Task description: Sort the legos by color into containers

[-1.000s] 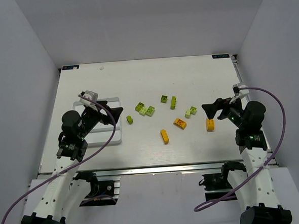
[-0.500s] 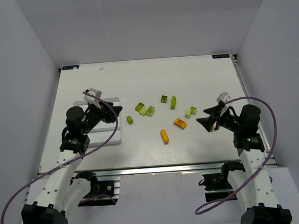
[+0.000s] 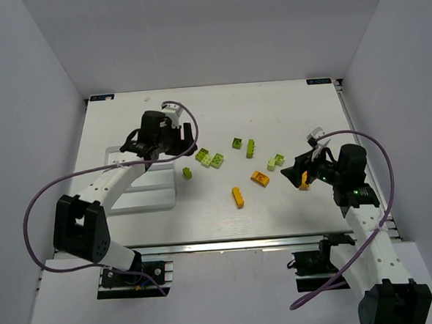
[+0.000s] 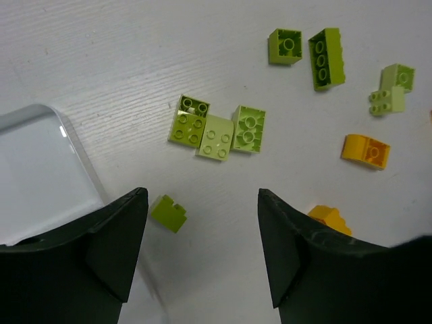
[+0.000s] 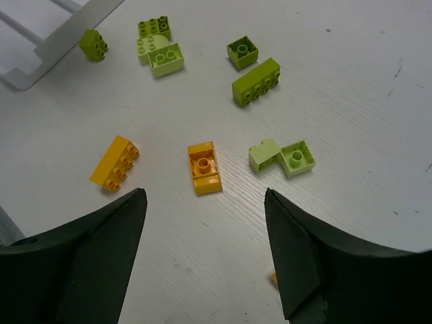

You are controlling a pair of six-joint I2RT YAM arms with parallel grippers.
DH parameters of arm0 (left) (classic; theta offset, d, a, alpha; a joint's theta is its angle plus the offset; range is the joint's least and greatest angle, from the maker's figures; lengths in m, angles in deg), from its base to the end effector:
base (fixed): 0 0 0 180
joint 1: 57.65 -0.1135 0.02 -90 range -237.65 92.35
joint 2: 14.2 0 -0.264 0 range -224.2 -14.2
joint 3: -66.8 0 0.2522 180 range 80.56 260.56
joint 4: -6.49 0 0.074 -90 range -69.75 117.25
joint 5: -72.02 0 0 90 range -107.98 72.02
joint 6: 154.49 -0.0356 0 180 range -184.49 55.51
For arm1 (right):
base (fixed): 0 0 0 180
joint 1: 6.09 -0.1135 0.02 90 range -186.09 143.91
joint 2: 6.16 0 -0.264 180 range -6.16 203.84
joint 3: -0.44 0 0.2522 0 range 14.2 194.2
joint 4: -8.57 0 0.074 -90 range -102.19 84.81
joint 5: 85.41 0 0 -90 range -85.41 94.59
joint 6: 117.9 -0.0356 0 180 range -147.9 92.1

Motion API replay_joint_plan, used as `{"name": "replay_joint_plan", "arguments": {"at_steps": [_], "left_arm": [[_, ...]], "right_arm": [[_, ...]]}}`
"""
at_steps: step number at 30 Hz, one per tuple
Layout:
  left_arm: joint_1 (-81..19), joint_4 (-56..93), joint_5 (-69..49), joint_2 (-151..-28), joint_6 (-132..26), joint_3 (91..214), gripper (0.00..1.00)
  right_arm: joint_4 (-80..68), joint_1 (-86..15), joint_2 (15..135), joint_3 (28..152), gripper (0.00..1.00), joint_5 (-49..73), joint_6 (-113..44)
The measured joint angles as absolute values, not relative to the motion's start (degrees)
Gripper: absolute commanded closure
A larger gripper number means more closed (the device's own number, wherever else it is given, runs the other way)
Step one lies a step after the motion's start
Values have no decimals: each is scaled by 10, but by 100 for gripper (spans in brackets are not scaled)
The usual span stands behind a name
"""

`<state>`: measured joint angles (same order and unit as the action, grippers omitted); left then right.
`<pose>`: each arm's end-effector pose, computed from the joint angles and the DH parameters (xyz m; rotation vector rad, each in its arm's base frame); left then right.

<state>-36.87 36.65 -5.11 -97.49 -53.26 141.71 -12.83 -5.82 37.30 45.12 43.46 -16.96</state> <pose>0.2998 -0.1223 0.2712 0.3131 2.2603 -0.5498 0.1761 0.0215 0.2654 -0.6154 1.7704 0.5150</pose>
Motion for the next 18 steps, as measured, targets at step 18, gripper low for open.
{"name": "replay_joint_plan", "arguments": {"at_steps": [18], "left_arm": [[-247, 535, -346, -1080, -395, 1498, 20]], "right_arm": [[-143, -127, 386, 456, 44, 388, -167]]}}
